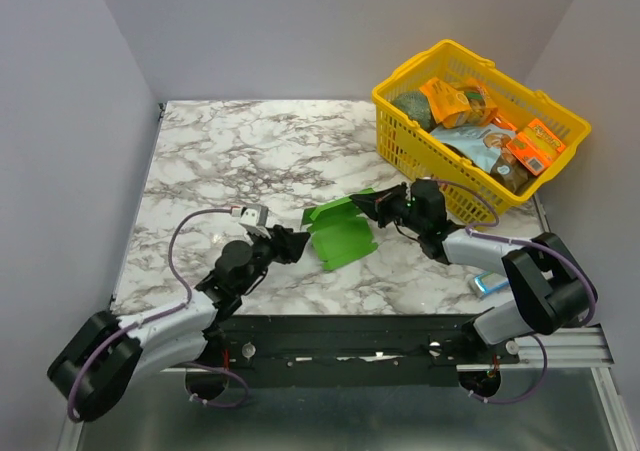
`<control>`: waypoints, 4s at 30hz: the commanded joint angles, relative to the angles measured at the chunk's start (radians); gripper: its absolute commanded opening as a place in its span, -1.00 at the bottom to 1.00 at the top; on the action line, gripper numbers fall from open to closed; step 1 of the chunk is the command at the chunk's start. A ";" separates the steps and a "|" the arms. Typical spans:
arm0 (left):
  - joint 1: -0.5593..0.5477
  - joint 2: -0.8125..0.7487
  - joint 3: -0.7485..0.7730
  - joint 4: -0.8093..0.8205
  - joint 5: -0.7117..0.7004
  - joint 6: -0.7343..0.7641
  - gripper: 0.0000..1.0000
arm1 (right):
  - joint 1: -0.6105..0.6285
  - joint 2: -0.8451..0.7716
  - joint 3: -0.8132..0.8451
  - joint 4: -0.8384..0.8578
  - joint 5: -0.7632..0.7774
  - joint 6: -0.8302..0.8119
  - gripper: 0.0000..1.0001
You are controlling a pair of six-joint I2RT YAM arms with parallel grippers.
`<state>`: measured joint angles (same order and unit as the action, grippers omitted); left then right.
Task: Fold the paper box
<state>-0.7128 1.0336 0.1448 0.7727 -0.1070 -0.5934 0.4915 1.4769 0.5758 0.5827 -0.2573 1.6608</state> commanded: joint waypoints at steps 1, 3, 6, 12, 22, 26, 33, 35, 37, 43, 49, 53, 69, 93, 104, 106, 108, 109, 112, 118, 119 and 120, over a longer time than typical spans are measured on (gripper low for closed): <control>0.102 -0.219 -0.019 -0.306 0.059 0.072 0.29 | 0.004 0.020 0.004 -0.003 -0.014 -0.001 -0.99; 0.150 -0.305 -0.007 -0.345 0.064 0.072 0.29 | 0.004 0.031 0.001 0.006 -0.022 0.004 -0.99; 0.217 -0.323 0.036 -0.363 0.085 0.076 0.31 | 0.004 0.040 0.004 0.012 -0.028 0.005 -0.99; 0.297 -0.035 0.148 -0.265 0.174 0.093 0.33 | 0.002 0.045 0.007 0.016 -0.031 0.002 -0.99; 0.273 0.373 0.277 -0.047 0.276 0.098 0.23 | 0.004 0.031 0.009 -0.006 -0.022 -0.003 -0.99; 0.222 0.408 0.274 -0.043 0.260 0.087 0.22 | 0.004 0.026 0.013 -0.018 -0.011 -0.007 -0.99; 0.107 0.442 0.268 -0.041 0.195 0.069 0.23 | 0.004 0.025 0.009 -0.024 -0.002 -0.006 -0.99; 0.089 0.448 0.271 -0.044 0.168 0.069 0.22 | 0.004 0.022 0.009 -0.029 0.001 -0.007 -0.99; 0.075 0.454 0.272 -0.041 0.161 0.067 0.23 | 0.004 0.019 0.007 -0.032 0.001 -0.009 -0.99; 0.056 0.439 0.268 -0.015 0.161 0.087 0.29 | 0.004 0.016 0.001 -0.034 0.003 -0.007 -0.99; 0.056 0.336 0.194 0.002 0.142 0.132 0.40 | 0.004 0.017 0.001 -0.030 0.006 -0.012 -0.99; 0.056 0.289 0.147 0.034 0.159 0.184 0.47 | 0.004 0.020 0.002 -0.044 0.039 -0.058 -0.99; 0.056 0.419 0.076 0.237 0.191 0.221 0.48 | 0.005 0.016 -0.142 0.189 0.108 -0.289 -0.99; -0.011 0.502 0.027 0.364 0.193 0.265 0.48 | 0.004 0.076 -0.251 0.336 0.128 -0.397 -0.99; -0.017 0.499 0.036 0.384 0.230 0.282 0.49 | 0.005 0.040 -0.301 0.330 0.128 -0.443 -0.99; -0.022 0.503 0.039 0.384 0.236 0.285 0.48 | 0.005 0.037 -0.309 0.327 0.128 -0.449 -0.99; -0.027 0.510 0.045 0.389 0.247 0.284 0.48 | 0.005 0.036 -0.313 0.325 0.128 -0.455 -0.99; -0.031 0.510 0.045 0.390 0.245 0.284 0.48 | 0.005 0.031 -0.320 0.324 0.133 -0.458 -0.99; -0.050 0.517 0.052 0.390 0.242 0.291 0.49 | 0.007 0.019 -0.332 0.316 0.147 -0.481 -0.99; -0.099 0.542 0.061 0.402 0.225 0.296 0.48 | 0.005 0.005 -0.347 0.327 0.150 -0.495 -0.99; -0.105 0.545 0.062 0.408 0.225 0.291 0.48 | 0.005 0.000 -0.347 0.328 0.150 -0.495 -0.99; -0.106 0.552 0.064 0.413 0.225 0.285 0.49 | 0.005 0.000 -0.349 0.330 0.150 -0.495 -0.99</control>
<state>-0.7963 1.5642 0.1890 1.1225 0.1104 -0.3161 0.4999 1.4895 0.2523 0.9474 -0.1520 1.2350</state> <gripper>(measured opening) 0.742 0.009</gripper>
